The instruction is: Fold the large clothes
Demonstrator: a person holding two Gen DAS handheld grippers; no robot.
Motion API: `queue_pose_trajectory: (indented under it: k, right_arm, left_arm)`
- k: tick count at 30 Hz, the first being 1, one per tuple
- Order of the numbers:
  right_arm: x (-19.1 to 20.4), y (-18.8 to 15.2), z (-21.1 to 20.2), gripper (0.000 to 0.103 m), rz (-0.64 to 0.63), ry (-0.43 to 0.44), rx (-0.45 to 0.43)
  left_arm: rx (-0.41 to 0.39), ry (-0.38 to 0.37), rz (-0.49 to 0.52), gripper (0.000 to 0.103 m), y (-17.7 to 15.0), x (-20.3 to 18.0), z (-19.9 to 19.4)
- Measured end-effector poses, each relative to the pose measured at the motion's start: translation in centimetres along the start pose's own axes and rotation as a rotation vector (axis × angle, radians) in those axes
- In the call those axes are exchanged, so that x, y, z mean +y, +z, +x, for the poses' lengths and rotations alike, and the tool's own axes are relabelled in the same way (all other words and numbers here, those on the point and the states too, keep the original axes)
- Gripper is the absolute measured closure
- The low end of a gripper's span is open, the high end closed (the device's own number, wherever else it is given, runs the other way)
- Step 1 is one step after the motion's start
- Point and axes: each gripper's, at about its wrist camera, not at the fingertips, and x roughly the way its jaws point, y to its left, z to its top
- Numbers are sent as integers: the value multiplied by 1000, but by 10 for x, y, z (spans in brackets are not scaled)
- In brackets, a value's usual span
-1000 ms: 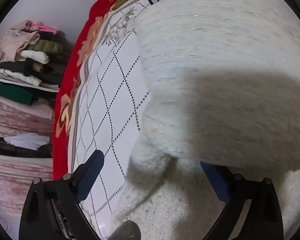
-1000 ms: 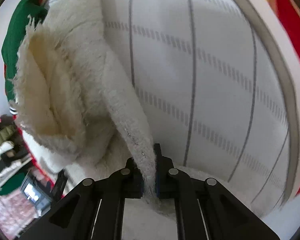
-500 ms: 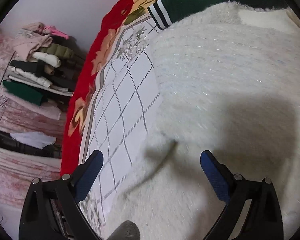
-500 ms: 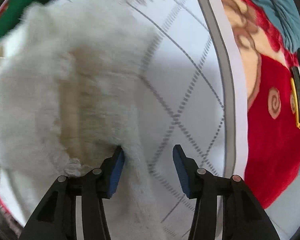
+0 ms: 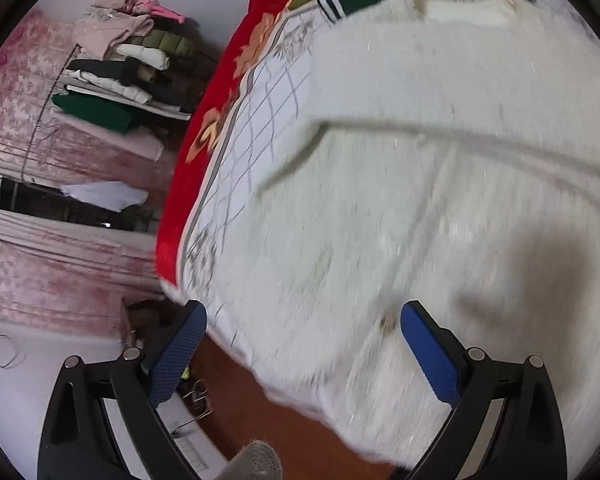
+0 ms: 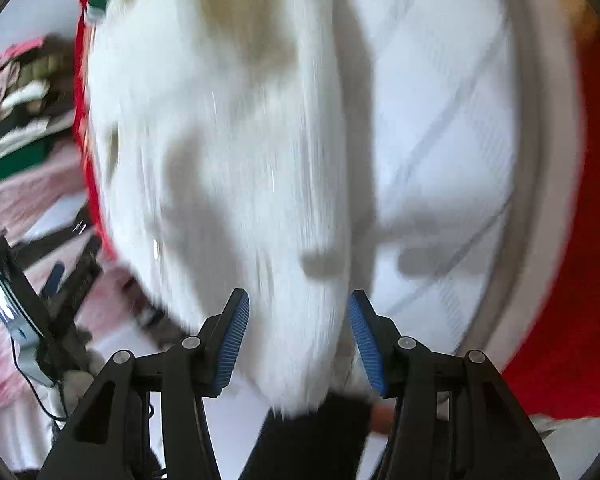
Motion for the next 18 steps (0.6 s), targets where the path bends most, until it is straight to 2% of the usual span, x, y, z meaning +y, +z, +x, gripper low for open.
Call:
queue_pose_trajectory:
  k: [2, 3, 4, 6, 7, 8, 9, 10, 11, 12, 13, 17, 18]
  right_arm:
    - [-16, -13, 29, 51, 14, 55, 86]
    - [-22, -17, 37, 82, 31, 74, 98]
    - [-23, -13, 47, 89, 42, 93, 99]
    - [-32, -28, 56, 89, 83, 197, 119]
    - [-35, -32, 61, 89, 85, 196, 128]
    - [-41, -37, 63, 89, 67, 104, 134]
    - [-46, -39, 61, 88, 33, 13, 114]
    - [-44, -41, 70, 87, 25, 6, 112]
    - [-45, -43, 64, 80, 11, 10, 129]
    - [-42, -46, 53, 66, -23, -29, 136]
    - [-39, -46, 45, 63, -46, -54, 126]
    - [-40, -66, -33, 38, -178, -291, -35]
    - [-47, -67, -54, 38, -188, -345, -69]
  left_arm:
    - [15, 25, 13, 3, -17, -2, 1]
    - [24, 34, 20, 3, -23, -3, 2]
    - [30, 39, 26, 3, -30, -4, 3]
    - [37, 53, 41, 3, -42, -8, 3]
    - [38, 59, 53, 3, -48, -12, 3]
    - [38, 64, 68, 3, -54, -17, 1]
    - [39, 67, 81, 3, -57, -21, 0]
    - [32, 68, 93, 3, -60, -28, -4]
    - [21, 68, 101, 3, -64, -32, -10]
    - [2, 73, 119, 4, -68, -42, -19]
    - [-14, 71, 131, 4, -70, -49, -27]
    - [-78, 69, 201, 4, -85, -86, -61]
    - [-89, 54, 225, 3, -92, -101, -72]
